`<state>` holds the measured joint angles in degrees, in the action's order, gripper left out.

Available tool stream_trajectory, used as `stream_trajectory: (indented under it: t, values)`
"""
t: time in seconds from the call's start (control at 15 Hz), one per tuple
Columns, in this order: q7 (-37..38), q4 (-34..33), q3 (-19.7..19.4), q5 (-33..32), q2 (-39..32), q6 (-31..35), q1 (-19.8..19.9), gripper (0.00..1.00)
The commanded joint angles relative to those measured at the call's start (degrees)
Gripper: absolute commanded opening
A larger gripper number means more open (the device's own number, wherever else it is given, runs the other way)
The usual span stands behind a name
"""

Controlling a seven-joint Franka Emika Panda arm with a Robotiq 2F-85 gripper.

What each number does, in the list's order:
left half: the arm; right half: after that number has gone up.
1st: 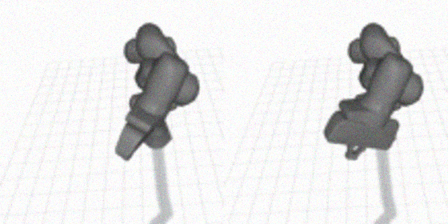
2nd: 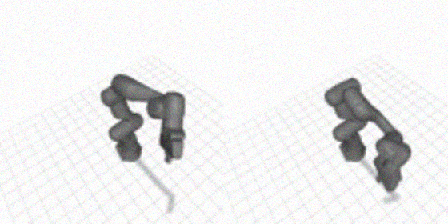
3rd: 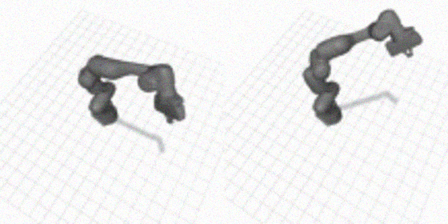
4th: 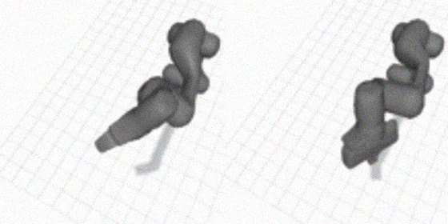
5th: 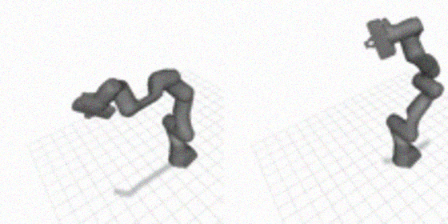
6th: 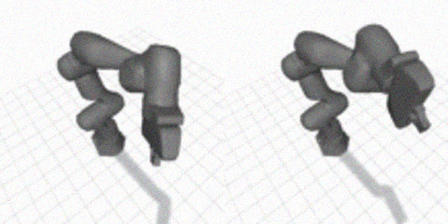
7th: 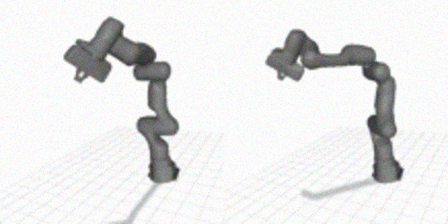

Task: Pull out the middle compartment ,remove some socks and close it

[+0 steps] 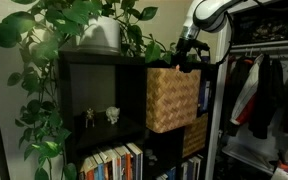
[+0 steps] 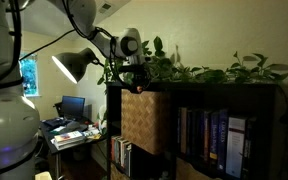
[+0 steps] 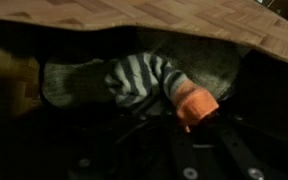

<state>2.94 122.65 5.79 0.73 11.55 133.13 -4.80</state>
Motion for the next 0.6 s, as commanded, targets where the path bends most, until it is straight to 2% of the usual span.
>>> stream_trajectory:
  t: [0.0, 0.33, 0.53]
  values:
    - [-1.8, -1.5, -1.0, -0.7, 4.8, -9.2, 0.5, 0.09]
    - [0.1, -5.0, -0.5, -6.4, 7.5, -14.3, 2.1, 0.09]
    - [1.8, -7.4, 0.0, -11.7, 7.5, -14.1, 3.6, 0.09]
